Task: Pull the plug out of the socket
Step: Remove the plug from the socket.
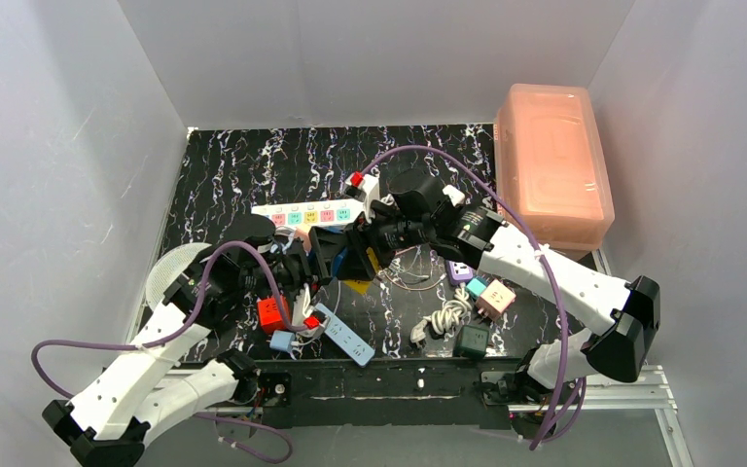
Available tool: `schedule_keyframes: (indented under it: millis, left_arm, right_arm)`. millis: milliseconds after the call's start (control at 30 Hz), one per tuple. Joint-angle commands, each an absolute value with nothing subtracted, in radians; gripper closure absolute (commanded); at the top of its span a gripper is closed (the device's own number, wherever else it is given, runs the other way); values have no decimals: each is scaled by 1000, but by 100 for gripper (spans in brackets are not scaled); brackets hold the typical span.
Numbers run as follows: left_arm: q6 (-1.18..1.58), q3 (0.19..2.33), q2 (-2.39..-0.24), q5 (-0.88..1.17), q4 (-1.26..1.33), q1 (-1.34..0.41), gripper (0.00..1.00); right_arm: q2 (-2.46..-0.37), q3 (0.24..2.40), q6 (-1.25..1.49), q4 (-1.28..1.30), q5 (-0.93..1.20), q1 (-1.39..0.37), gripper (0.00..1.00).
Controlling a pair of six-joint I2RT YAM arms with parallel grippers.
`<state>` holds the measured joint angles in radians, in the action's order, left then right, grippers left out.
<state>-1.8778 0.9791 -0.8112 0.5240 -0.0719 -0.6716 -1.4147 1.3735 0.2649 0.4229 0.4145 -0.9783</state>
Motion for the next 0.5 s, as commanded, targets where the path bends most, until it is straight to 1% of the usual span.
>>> schedule_keyframes:
  millis: [0, 67, 167, 200, 233, 267, 333, 367, 467]
  left_arm:
    - [-1879, 1002, -808, 502, -103, -704, 60]
    - [-1878, 999, -807, 488, -97, -708, 70]
    - [-1863, 999, -808, 467, -84, -711, 88]
    - [-1857, 1001, -807, 462, -84, -711, 94]
    - [-1854, 1003, -807, 456, -84, -712, 99]
    - [-1852, 1003, -806, 450, -83, -711, 100]
    - [-1850, 1002, -802, 443, -81, -712, 100]
    - [-1849, 1003, -799, 438, -82, -711, 100]
    - [-1848, 1005, -788, 432, -83, -711, 100]
  right_arm:
    - [-1399, 1407, 303, 264, 389, -986, 99]
    - [-1396, 1402, 309, 249, 378, -992, 99]
    - [-1385, 1377, 329, 224, 383, -996, 99]
    - [-1377, 1362, 337, 213, 385, -996, 95]
    - [-1370, 1348, 343, 201, 388, -996, 84]
    - [-1359, 1333, 350, 191, 393, -996, 71]
    - [-1336, 1306, 351, 181, 410, -996, 41]
    - [-1322, 1293, 348, 182, 420, -996, 32]
    - [-1276, 1244, 341, 184, 428, -996, 24]
